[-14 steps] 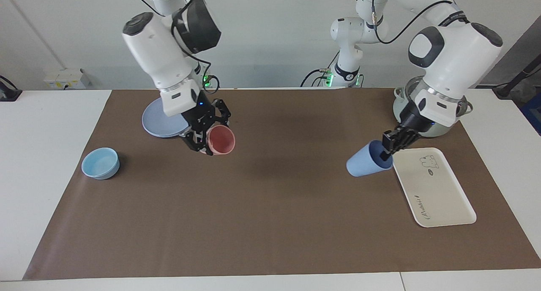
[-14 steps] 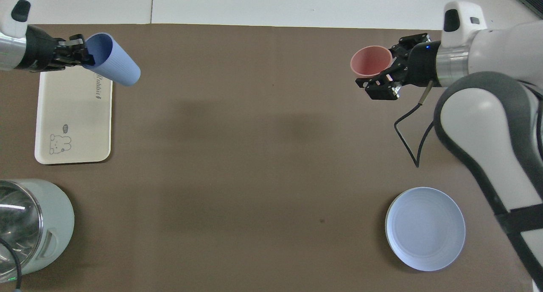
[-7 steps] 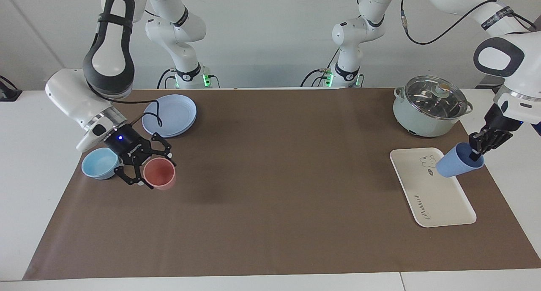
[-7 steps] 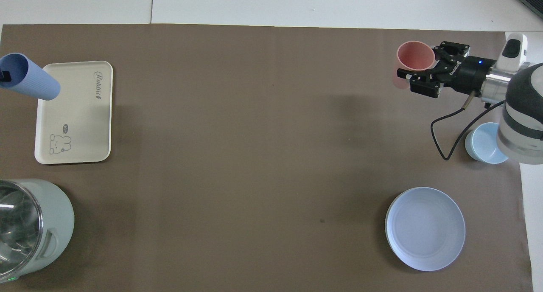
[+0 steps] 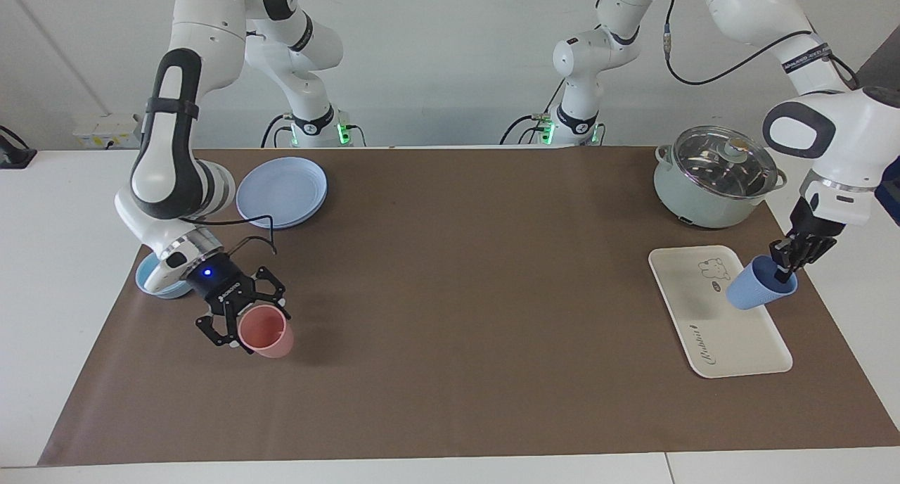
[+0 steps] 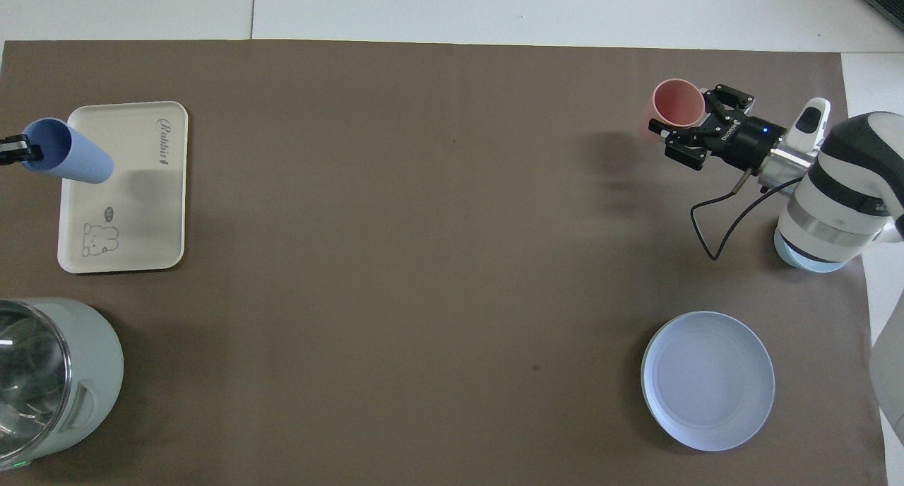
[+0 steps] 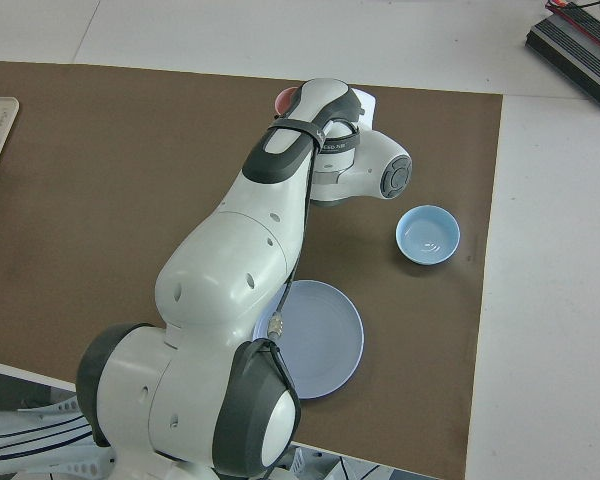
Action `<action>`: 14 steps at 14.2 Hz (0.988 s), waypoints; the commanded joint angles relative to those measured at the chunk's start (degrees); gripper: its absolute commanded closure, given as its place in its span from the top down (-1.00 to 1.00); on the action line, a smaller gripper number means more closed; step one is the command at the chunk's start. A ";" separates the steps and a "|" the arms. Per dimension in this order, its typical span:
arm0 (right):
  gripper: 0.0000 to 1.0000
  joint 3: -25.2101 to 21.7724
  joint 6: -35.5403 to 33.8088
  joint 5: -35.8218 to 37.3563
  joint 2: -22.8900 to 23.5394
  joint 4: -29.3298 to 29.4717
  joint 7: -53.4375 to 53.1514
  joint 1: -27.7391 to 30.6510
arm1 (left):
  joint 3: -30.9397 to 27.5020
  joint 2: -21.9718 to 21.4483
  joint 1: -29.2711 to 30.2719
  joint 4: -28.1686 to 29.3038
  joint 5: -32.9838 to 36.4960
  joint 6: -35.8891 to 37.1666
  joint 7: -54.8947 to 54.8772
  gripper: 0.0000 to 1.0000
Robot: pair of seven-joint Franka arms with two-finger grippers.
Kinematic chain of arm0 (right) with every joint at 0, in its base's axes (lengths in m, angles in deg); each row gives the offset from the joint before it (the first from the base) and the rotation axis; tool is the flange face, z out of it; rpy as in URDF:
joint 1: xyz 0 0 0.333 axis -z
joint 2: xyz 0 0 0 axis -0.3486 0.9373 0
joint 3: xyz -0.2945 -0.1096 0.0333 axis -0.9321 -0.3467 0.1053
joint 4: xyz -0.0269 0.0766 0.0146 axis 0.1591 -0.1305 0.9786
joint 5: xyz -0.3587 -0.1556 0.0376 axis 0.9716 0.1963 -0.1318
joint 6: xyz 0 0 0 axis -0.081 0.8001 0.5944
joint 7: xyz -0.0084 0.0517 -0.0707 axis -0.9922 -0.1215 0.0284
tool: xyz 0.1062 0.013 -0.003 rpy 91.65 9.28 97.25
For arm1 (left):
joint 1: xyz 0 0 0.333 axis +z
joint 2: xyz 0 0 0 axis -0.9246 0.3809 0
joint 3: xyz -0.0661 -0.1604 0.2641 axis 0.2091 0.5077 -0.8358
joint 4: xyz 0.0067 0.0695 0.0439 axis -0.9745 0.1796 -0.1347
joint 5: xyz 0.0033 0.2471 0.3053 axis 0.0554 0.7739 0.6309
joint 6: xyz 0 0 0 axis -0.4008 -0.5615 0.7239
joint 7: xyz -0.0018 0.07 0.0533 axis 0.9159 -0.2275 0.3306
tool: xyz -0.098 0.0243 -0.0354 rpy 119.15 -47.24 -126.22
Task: Place cup on tray
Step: 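Lower the blue cup onto the tray while the right gripper sets down the pink cup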
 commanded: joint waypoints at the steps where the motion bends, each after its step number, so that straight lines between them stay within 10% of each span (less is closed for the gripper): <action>1: -1.00 0.76 -3.23 -2.02 -0.35 -1.92 4.38 2.58 | 0.74 1.28 1.07 1.36 1.45 -3.47 -1.26 -1.00; 3: -1.00 0.76 -5.86 -3.86 -0.53 -4.83 8.41 4.77 | 0.74 2.25 0.81 1.36 1.45 -3.82 -1.17 -1.00; 7: -1.00 0.76 -6.59 -10.19 0.35 -6.33 12.12 4.53 | 0.74 2.69 0.63 1.28 1.45 -4.09 -1.17 0.89; 14: -1.00 0.76 -6.23 -12.31 1.66 -6.42 16.42 4.44 | 0.65 3.13 0.02 -8.36 2.32 10.63 -1.17 1.00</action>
